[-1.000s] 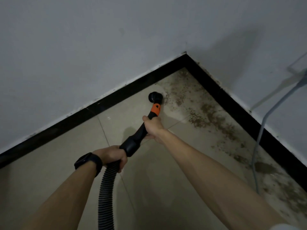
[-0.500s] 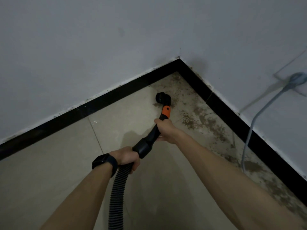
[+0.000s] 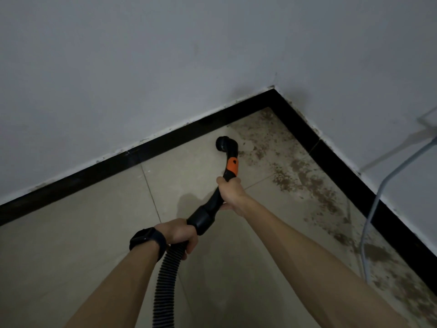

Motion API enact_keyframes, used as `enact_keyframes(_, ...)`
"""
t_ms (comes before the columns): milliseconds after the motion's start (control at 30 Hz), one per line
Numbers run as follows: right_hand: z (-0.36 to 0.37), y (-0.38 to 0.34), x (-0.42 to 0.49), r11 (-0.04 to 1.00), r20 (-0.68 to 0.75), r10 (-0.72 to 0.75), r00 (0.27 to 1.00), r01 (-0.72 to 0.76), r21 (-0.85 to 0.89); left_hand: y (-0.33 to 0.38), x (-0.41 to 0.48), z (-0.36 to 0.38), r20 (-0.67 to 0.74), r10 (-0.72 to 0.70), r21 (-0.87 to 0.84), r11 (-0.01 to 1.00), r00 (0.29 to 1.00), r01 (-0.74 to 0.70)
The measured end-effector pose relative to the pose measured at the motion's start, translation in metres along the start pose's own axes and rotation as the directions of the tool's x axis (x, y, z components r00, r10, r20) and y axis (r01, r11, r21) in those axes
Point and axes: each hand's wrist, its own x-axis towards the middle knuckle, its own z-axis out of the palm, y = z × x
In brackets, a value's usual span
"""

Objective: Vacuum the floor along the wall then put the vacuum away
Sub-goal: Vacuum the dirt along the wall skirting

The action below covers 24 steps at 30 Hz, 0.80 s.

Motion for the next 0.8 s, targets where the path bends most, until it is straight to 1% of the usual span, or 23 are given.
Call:
enact_keyframes(67, -0.013, 0.001, 0.005, 0.999, -0.068, -0.032, 0.997, 0.030, -0.030, 0.012, 0.003, 0.009, 0.004, 0.041, -0.030, 0.999, 0.999, -0.041)
enact_keyframes(133, -0.027, 0.000, 0.007, 0.995, -0.158, -0.058, 0.986, 0.044, -0.090, 0.026, 0.007, 0.020, -0.013, 0.108, -0.023, 0.994, 0.994, -0.109)
enact_keyframes(167, -0.034, -0.001, 0.009, 0.993, -0.202, -0.065, 0.977, 0.043, -0.111, 0.032, 0.009, 0.025, -0.036, 0.146, 0.022, 0.989, 0.989, -0.146)
enact_keyframes(233, -0.047, -0.008, 0.014, 0.991, -0.253, -0.081, 0.964, 0.051, -0.124, 0.042, 0.012, 0.033, -0.114, 0.239, 0.202, 0.956, 0.964, -0.213)
enact_keyframes(300, -0.054, -0.018, 0.020, 0.989, -0.249, -0.084, 0.965, 0.052, -0.135, 0.047, 0.012, 0.039, -0.185, 0.357, 0.332, 0.900, 0.916, -0.284)
enact_keyframes(367, -0.053, -0.031, 0.020, 0.985, -0.216, -0.092, 0.972, 0.058, -0.160, 0.048, 0.010, 0.040, -0.228, 0.429, 0.371, 0.868, 0.874, -0.329)
enact_keyframes(433, -0.045, -0.039, 0.021, 0.980, -0.174, -0.101, 0.980, 0.069, -0.185, 0.045, 0.008, 0.036, -0.238, 0.441, 0.393, 0.859, 0.866, -0.329)
enact_keyframes(567, -0.013, -0.047, 0.025, 0.964, -0.075, -0.115, 0.991, 0.093, -0.249, 0.031, 0.006, 0.018, -0.256, 0.396, 0.392, 0.876, 0.882, -0.279)
enact_keyframes(700, 0.025, -0.048, 0.018, 0.952, -0.104, -0.153, 0.983, 0.119, -0.281, 0.008, 0.004, -0.006, -0.327, 0.340, 0.403, 0.894, 0.882, -0.195)
enact_keyframes(800, 0.050, -0.045, 0.016, 0.944, -0.087, -0.160, 0.983, 0.126, -0.305, -0.012, 0.003, -0.023, -0.344, 0.283, 0.341, 0.926, 0.895, -0.162)
